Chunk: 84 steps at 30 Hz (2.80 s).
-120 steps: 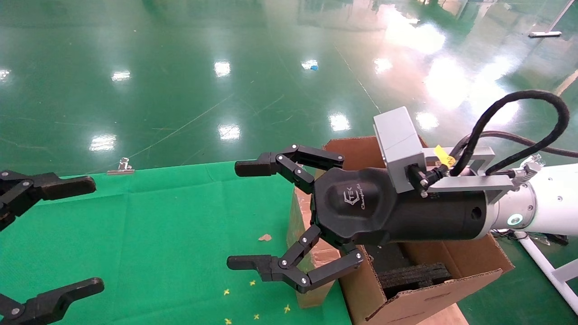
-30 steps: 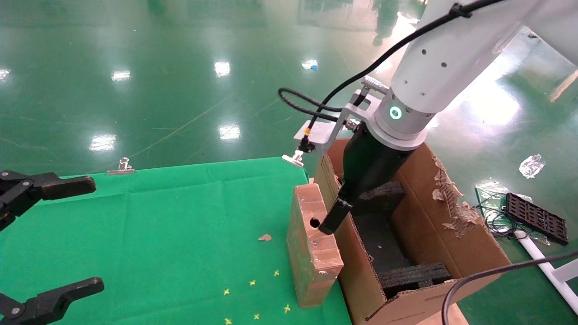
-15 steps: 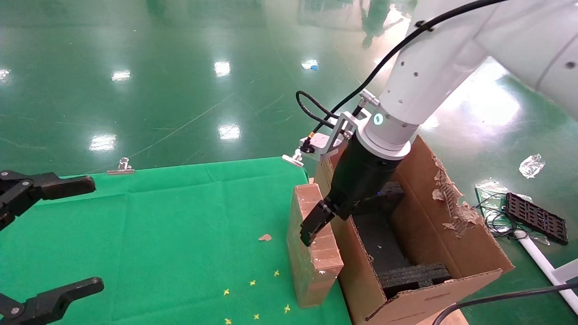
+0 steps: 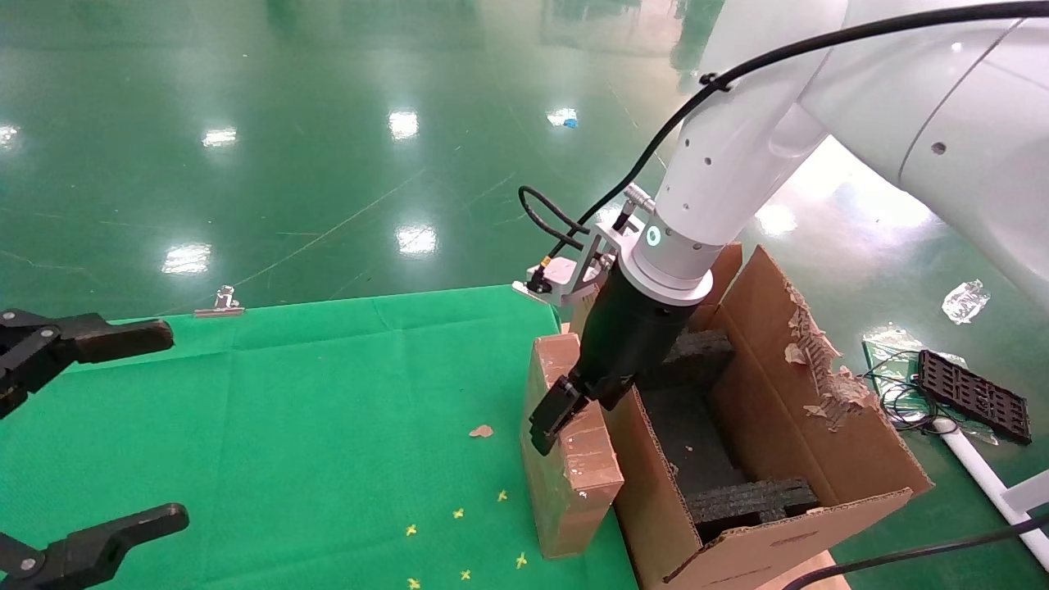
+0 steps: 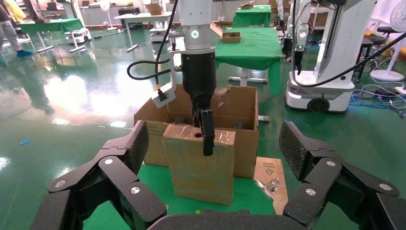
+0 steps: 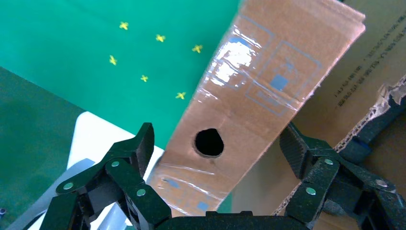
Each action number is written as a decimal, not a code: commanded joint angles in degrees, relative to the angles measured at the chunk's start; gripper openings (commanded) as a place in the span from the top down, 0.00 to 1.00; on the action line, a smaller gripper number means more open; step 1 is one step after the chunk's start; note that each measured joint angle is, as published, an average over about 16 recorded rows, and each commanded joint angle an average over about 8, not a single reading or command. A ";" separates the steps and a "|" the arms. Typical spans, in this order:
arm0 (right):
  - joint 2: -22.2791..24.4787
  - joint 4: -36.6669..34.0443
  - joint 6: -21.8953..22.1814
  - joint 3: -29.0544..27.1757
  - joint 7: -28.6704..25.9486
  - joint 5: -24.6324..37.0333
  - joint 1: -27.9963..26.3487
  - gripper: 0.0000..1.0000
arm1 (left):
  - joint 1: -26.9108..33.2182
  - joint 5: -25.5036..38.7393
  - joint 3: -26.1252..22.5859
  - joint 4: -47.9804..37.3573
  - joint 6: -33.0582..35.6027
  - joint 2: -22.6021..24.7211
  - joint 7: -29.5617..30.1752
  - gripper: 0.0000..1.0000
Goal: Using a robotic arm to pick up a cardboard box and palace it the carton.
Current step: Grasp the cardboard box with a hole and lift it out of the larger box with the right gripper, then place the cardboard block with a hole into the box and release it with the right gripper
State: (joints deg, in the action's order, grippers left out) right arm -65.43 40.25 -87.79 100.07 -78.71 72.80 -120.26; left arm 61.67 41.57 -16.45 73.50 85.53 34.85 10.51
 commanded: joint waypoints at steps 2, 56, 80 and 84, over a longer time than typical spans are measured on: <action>-0.36 -0.30 -0.04 0.31 -0.03 0.26 0.28 1.00 | 0.00 -0.01 -0.01 0.00 -0.01 0.00 -0.01 1.00; 13.86 -24.49 6.71 -3.12 22.88 6.38 -13.09 1.00 | 0.05 -0.14 -0.21 0.00 -0.09 -0.09 -0.10 0.00; 13.74 -37.23 5.89 -0.42 24.41 8.67 1.26 1.00 | 0.06 -0.20 -0.29 0.00 -0.13 -0.12 -0.15 0.00; 12.97 -38.02 7.87 -0.23 24.11 8.94 2.88 1.00 | 0.07 -0.21 -0.31 0.00 -0.13 -0.13 -0.15 0.00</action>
State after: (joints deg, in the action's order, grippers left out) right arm -52.60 2.32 -79.90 99.80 -54.82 81.69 -117.14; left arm 61.74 41.36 -16.76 73.50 85.39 34.72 10.36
